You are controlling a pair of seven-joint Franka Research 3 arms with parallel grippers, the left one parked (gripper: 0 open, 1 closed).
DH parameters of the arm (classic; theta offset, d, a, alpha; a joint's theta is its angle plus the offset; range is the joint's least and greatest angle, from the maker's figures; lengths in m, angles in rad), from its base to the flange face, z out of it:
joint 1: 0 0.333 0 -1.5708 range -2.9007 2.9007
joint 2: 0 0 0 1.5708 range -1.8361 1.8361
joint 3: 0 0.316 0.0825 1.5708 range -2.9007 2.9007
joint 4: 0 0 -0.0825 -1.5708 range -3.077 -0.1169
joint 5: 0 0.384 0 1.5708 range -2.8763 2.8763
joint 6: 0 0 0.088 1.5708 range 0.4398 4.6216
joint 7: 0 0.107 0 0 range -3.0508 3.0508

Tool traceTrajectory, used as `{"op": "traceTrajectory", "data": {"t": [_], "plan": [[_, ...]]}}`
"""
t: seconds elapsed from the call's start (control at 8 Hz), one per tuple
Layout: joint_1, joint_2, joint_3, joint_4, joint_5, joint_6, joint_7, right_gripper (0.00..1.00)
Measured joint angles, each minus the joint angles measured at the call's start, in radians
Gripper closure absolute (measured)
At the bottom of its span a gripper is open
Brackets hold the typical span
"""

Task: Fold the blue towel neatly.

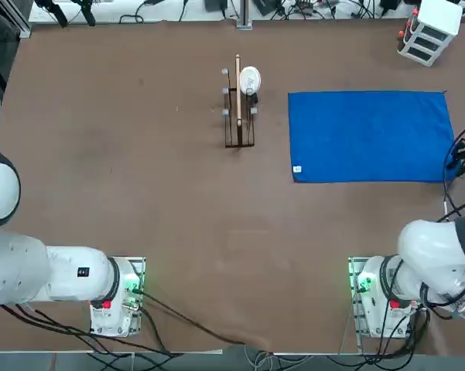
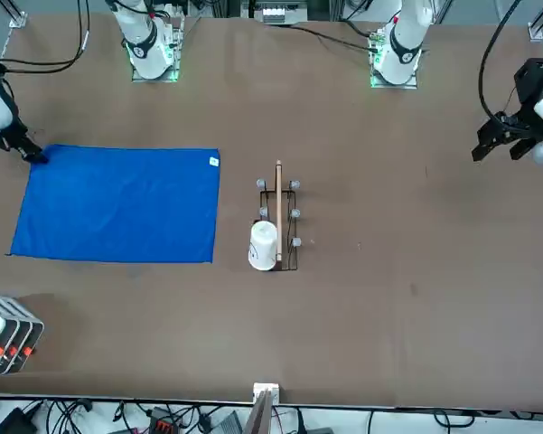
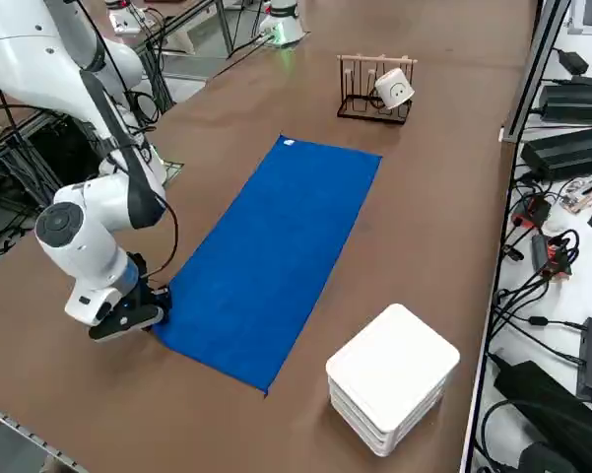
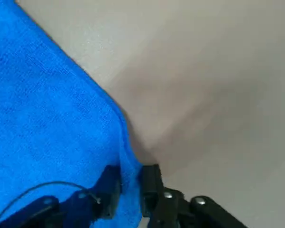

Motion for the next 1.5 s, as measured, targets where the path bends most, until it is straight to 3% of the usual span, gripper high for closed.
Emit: {"op": "traceTrajectory", "data": {"t": [0.25,0.38,1.0,1.25,1.5], "plan": [[-0.004,-0.002,0.001,0.003,0.0,-0.012,-0.03,0.81],[-0.008,-0.003,0.003,0.009,0.003,-0.037,-0.056,0.98],[-0.003,-0.009,0.017,0.079,0.003,-0.154,-0.282,0.98],[0.048,-0.014,0.027,0.126,0.003,-0.176,-0.287,0.98],[0.125,-0.034,0.03,0.145,0.003,-0.293,-0.291,0.98]]}}
